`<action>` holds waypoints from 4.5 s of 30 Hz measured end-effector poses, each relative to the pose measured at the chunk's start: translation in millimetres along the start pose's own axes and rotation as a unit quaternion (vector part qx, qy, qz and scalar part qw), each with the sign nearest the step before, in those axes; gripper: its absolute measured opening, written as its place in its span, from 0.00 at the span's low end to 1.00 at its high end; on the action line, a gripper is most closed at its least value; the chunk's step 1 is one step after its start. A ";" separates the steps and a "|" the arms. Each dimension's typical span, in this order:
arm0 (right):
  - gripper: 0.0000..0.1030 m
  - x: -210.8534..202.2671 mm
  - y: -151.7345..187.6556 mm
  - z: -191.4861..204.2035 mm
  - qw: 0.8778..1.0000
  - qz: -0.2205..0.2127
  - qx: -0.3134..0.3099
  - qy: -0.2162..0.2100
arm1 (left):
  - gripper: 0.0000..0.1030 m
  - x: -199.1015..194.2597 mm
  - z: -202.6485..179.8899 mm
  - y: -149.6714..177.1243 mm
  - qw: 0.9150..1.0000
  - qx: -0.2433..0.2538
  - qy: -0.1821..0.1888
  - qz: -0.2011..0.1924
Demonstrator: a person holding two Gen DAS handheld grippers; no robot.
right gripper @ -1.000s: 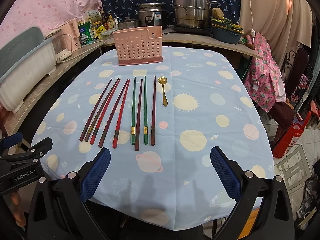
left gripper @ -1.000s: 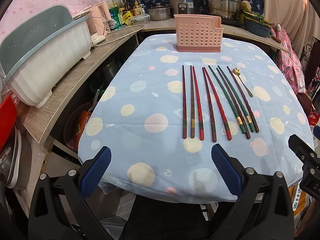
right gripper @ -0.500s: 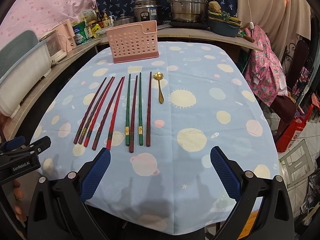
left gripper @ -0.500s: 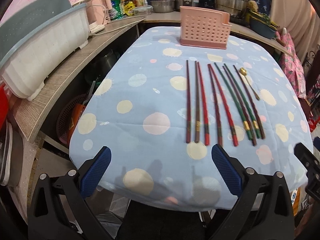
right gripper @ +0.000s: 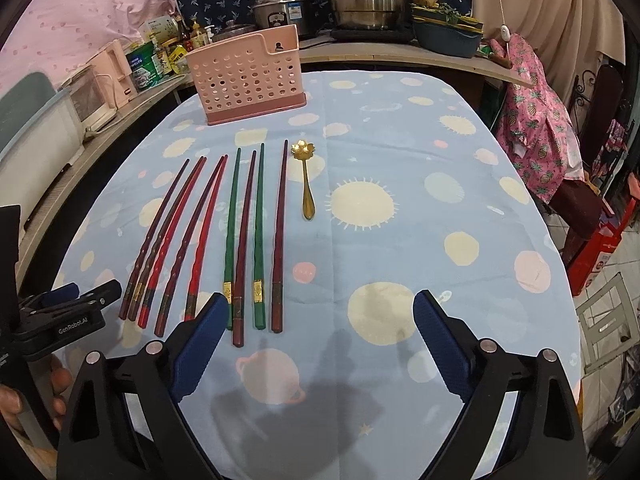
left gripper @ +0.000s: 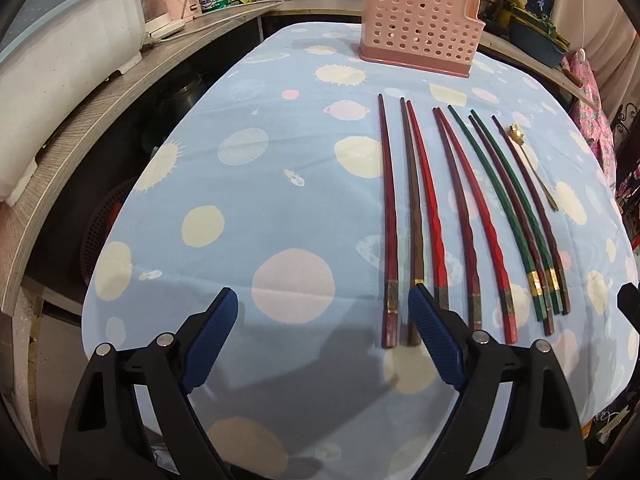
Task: Organize utensils
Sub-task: 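Grasp the gold spoon with the right tool while the left tool grasps a dark red chopstick, then lift and carry the spoon and chopstick with both tools over the pink holder, then lower both items into the pink holder and open both tools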
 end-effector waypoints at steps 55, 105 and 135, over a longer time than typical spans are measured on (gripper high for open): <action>0.11 46.2 -96.4 -2.0 0.998 -0.022 0.014 -0.051 | 0.07 -41.2 17.0 -44.5 0.999 -0.017 0.018 -0.040; 0.02 122.0 -376.7 44.8 0.990 -0.105 0.000 -0.089 | 0.07 -80.8 -6.7 -416.3 0.964 -0.081 0.050 -0.250; 0.46 20.6 -247.2 28.1 0.989 -0.121 -0.017 -0.086 | 0.50 -90.8 22.6 -255.9 0.980 -0.050 -0.025 -0.192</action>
Point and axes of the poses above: each gripper's, at about its wrist camera, not at the fingertips, and x roughly the way its jaws point, z to its left, y to its underside, the point moved 6 cm from there along x, roughly the way its jaws point, and after that the axes turned 2 degrees about x, right-handed, at the moved point
